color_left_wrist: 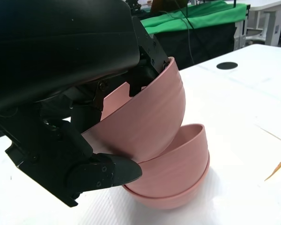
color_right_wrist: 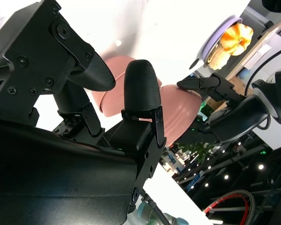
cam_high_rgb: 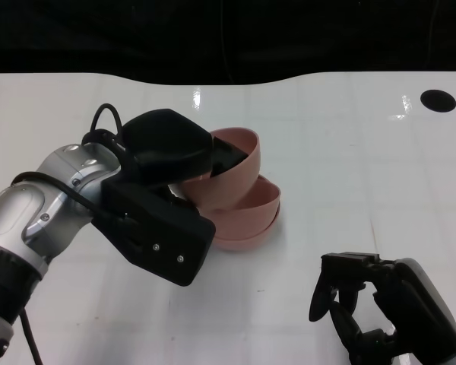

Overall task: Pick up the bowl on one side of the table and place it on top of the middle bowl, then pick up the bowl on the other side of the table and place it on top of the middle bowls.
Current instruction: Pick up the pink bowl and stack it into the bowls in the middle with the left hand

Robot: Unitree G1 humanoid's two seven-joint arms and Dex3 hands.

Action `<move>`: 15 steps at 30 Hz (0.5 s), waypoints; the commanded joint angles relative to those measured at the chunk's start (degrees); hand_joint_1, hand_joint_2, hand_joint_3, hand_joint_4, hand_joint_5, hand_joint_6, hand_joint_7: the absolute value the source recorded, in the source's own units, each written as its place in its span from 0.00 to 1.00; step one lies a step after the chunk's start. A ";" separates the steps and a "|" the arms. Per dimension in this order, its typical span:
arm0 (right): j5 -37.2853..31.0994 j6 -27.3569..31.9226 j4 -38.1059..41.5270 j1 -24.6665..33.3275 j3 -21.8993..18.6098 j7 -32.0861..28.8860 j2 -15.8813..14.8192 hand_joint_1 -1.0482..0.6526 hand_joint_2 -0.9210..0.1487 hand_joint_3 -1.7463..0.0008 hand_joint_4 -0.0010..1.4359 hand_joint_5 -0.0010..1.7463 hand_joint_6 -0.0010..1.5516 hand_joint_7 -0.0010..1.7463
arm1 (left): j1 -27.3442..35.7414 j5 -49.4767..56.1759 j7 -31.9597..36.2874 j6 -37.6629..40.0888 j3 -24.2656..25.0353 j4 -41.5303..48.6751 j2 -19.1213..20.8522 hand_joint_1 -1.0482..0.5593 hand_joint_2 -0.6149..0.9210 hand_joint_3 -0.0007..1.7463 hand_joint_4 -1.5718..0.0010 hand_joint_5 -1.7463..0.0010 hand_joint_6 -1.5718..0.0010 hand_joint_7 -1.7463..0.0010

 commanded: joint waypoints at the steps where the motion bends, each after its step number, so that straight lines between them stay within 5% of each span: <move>1: 0.03 -0.27 -0.32 0.36 -0.27 -0.69 0.04 0.57 0.74 0.03 0.64 1.00 0.53 0.85 | -1.20 1.18 0.78 0.05 -0.61 0.95 -0.25 0.50 0.75 0.49 0.41 0.00 0.55 0.00; 7: -0.19 0.03 -0.47 0.38 -0.25 -0.57 0.08 0.58 0.73 0.03 0.64 1.00 0.53 0.85 | -2.10 4.37 4.59 -1.34 -2.35 4.91 -1.68 0.50 0.83 0.40 0.43 0.00 0.54 0.05; 10: -0.28 0.04 -0.59 0.44 -0.23 -0.53 0.04 0.57 0.73 0.03 0.64 1.00 0.53 0.85 | -2.45 5.67 6.46 -1.12 -3.00 6.59 -2.52 0.49 0.89 0.29 0.47 0.00 0.51 0.20; 15: -0.16 -0.25 -0.45 0.57 -0.22 -0.58 0.03 0.57 0.74 0.03 0.64 1.00 0.53 0.85 | -2.11 6.80 9.00 1.73 -3.18 8.74 -4.67 0.46 0.99 0.10 0.55 0.47 0.49 0.79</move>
